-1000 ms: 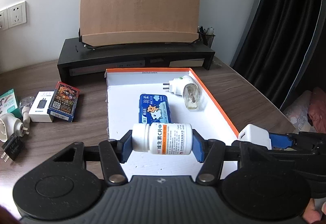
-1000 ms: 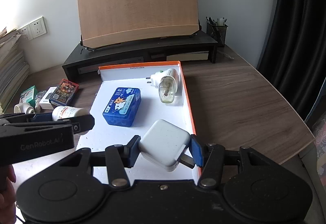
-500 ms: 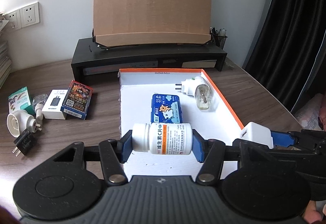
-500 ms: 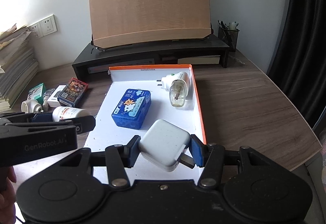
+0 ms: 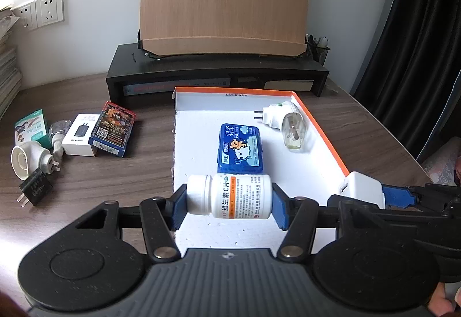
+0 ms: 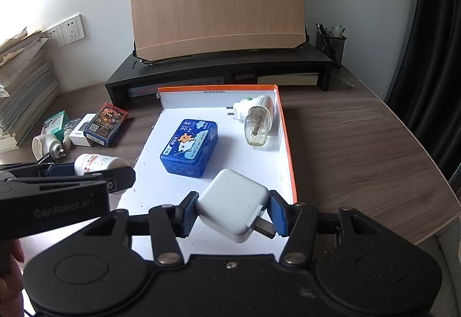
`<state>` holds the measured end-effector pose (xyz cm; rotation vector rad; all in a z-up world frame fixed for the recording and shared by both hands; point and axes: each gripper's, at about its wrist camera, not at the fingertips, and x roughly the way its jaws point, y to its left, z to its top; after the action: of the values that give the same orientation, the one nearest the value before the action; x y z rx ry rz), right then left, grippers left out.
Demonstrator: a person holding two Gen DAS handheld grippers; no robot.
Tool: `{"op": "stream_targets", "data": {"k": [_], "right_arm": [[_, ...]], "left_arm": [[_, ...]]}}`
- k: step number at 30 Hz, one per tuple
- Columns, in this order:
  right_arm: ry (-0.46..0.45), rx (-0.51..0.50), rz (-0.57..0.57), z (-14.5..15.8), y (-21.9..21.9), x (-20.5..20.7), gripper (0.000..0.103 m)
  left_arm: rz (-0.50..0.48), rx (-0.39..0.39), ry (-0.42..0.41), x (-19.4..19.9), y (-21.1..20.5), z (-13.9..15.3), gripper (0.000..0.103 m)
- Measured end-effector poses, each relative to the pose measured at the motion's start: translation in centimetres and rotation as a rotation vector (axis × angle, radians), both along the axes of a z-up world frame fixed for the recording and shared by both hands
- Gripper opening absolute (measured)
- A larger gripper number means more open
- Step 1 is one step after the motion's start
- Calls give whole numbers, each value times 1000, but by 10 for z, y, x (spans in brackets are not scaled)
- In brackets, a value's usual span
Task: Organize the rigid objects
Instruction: 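Carry the bottle and charger over the open white box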
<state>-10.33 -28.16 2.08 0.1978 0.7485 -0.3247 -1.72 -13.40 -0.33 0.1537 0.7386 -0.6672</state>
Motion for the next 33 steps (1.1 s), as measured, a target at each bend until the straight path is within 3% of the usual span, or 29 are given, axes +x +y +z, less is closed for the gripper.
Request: {"op": "stream_targets", "data": {"k": [33], "right_arm": [[21,9,0,-8,0,15,63]], "left_arm": [[-9,-2,14,16,-4,-3,58]]}}
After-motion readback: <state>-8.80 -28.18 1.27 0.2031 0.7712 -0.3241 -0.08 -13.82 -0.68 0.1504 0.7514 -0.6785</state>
